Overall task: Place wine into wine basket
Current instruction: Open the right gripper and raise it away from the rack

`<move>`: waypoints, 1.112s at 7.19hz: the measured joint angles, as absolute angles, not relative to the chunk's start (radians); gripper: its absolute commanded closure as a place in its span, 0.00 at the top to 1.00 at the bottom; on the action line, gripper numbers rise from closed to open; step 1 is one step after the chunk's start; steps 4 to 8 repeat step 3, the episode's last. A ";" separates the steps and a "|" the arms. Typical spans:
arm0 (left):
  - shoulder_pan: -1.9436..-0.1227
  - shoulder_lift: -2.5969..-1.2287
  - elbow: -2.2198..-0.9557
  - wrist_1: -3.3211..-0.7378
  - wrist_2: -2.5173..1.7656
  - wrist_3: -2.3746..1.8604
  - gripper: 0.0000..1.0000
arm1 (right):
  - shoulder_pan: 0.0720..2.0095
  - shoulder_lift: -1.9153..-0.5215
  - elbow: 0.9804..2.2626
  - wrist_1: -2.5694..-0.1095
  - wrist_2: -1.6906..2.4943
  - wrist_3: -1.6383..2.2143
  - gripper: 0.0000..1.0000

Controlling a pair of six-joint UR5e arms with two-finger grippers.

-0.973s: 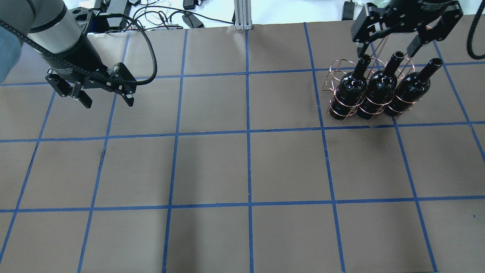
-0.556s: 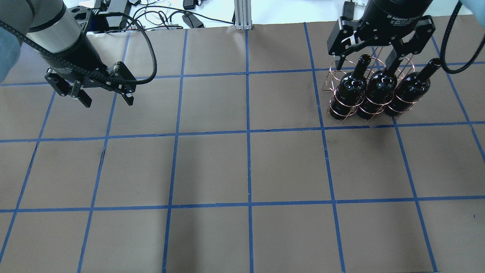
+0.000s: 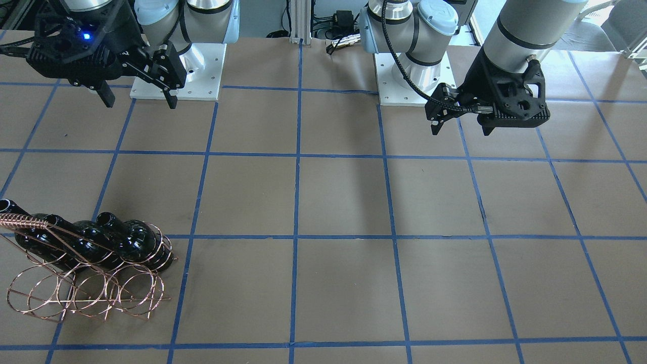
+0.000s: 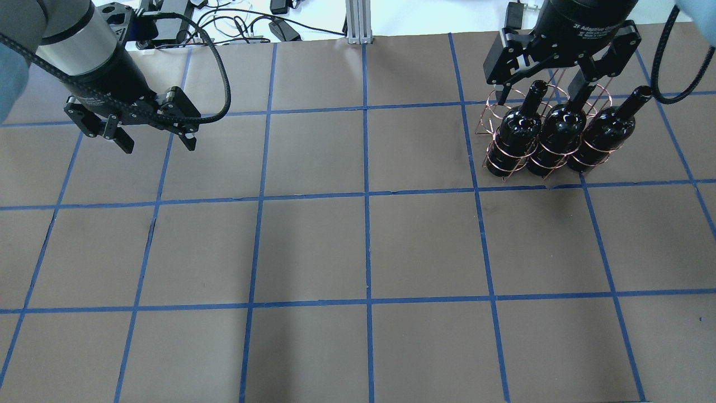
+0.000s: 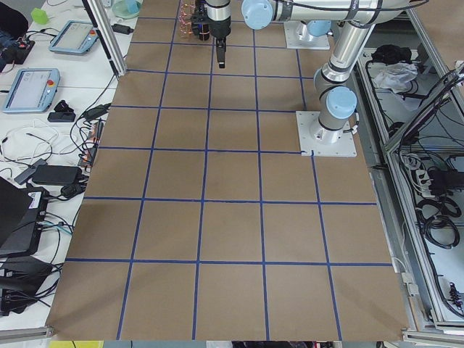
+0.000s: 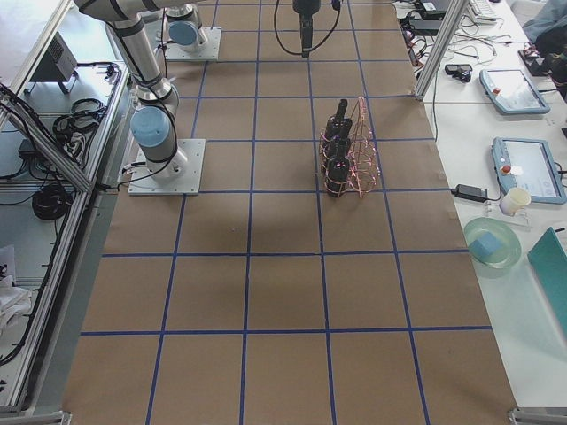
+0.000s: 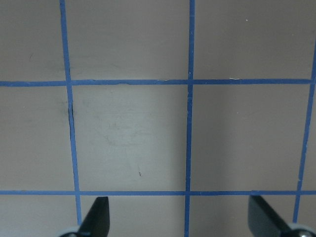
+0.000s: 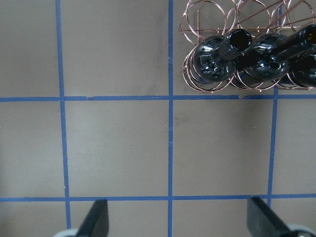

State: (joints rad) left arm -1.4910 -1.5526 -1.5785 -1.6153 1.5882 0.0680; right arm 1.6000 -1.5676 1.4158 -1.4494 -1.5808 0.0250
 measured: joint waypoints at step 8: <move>-1.492 -1.549 -1.576 -1.604 1.586 0.066 1.00 | 1.599 -1.566 1.417 -1.451 -1.589 0.020 1.00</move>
